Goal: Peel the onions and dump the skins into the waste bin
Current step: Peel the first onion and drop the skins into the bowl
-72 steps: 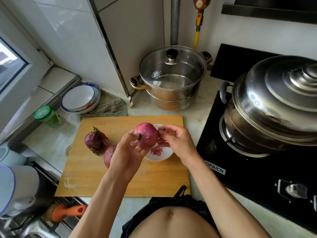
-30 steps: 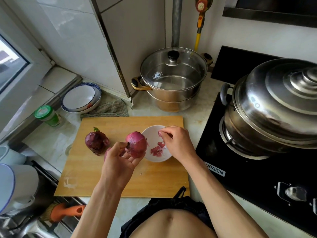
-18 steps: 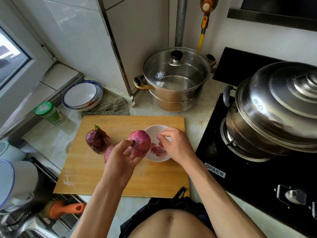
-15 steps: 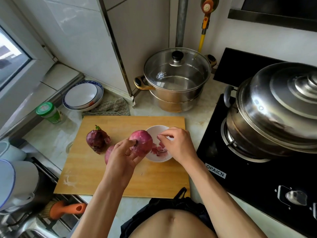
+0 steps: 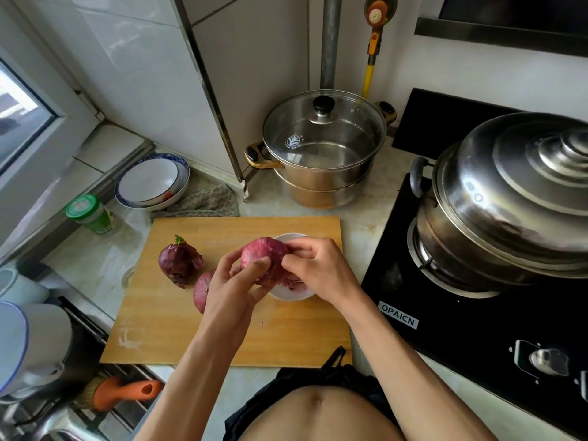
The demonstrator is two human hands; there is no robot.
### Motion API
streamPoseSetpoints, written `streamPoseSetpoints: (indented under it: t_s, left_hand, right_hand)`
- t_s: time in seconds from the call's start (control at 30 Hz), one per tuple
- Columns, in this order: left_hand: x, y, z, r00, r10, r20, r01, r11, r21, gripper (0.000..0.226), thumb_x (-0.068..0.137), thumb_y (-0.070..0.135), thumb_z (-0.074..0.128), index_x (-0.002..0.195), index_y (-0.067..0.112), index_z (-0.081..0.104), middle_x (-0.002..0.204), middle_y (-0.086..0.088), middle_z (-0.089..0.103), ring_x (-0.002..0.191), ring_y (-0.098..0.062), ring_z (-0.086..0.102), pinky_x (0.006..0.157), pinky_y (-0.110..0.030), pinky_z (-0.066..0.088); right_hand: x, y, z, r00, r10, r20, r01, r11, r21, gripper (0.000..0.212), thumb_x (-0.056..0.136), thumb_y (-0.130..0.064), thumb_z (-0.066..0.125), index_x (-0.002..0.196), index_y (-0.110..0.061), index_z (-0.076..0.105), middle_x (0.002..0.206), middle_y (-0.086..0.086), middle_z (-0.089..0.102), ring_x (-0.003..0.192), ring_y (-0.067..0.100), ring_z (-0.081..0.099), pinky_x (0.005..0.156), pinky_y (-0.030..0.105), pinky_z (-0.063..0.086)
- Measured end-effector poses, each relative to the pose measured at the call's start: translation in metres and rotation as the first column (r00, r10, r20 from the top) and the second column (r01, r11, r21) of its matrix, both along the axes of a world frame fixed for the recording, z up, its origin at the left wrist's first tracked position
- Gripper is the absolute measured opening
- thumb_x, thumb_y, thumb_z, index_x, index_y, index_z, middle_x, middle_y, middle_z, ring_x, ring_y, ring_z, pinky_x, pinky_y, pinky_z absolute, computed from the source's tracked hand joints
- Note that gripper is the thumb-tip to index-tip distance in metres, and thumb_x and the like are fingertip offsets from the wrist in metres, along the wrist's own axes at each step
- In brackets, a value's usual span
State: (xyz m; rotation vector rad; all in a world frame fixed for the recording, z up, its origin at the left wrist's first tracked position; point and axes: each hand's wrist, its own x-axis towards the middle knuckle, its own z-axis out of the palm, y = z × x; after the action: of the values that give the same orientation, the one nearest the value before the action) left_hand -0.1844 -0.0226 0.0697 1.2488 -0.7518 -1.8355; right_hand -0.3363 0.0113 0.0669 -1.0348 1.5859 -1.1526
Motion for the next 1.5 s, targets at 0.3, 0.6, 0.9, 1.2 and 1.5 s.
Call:
streamPoseSetpoints:
  t_s: [0.3,0.6,0.9,1.2,1.5]
  left_hand:
    - [-0.001,0.001,0.002,0.999,-0.009,0.047,0.012,0.998,-0.063,0.06,0.067,0.009,0.082,0.122,0.005,0.059,0.12,-0.027,0.065,0.098,-0.031,0.075,0.088,-0.046,0.061]
    - [0.0,0.002,-0.003,0.99,-0.02,0.143,0.038,0.991,-0.129,0.069,0.062,0.006,0.093,0.122,0.007,0.059,0.13,-0.027,0.06,0.098,-0.028,0.075,0.09,-0.048,0.06]
    - [-0.005,-0.002,0.003,1.0,0.016,0.007,-0.016,1.0,0.002,0.063,0.074,0.009,0.084,0.128,-0.001,0.054,0.125,-0.032,0.065,0.107,-0.039,0.072,0.087,-0.05,0.062]
    - [0.0,-0.014,0.017,0.984,-0.176,-0.017,0.175,0.958,0.225,0.037,0.079,0.03,0.073,0.106,0.005,0.074,0.088,-0.014,0.076,0.078,-0.025,0.076,0.066,-0.031,0.063]
    - [-0.003,-0.018,0.021,0.953,-0.278,0.123,0.249,0.946,0.208,0.042,0.074,0.04,0.074,0.107,0.013,0.075,0.085,-0.008,0.075,0.075,-0.02,0.07,0.063,-0.027,0.059]
  right_hand:
    - [-0.001,0.001,0.006,0.995,-0.031,0.097,0.032,0.999,-0.015,0.016,0.083,-0.012,0.07,0.092,-0.023,0.078,0.087,-0.002,0.078,0.087,0.014,0.074,0.086,0.038,0.06]
    - [-0.004,0.002,0.002,0.989,-0.044,0.14,0.044,0.999,0.0,0.024,0.077,-0.011,0.066,0.078,-0.034,0.073,0.086,-0.001,0.078,0.086,0.015,0.074,0.085,0.04,0.061]
    - [-0.007,0.0,-0.003,0.991,-0.109,0.082,0.111,0.994,-0.023,0.031,0.071,-0.023,0.063,0.1,-0.025,0.075,0.097,-0.008,0.076,0.096,0.007,0.07,0.09,0.041,0.058]
    - [-0.015,0.005,-0.003,0.948,0.031,-0.317,-0.149,0.923,-0.355,0.034,0.086,-0.017,0.073,0.119,-0.016,0.068,0.117,-0.003,0.063,0.112,0.009,0.058,0.092,0.017,0.048]
    - [-0.02,0.004,0.003,0.948,0.108,-0.298,-0.198,0.935,-0.294,0.03,0.081,-0.013,0.078,0.109,-0.014,0.07,0.108,0.0,0.061,0.098,0.003,0.056,0.086,0.014,0.043]
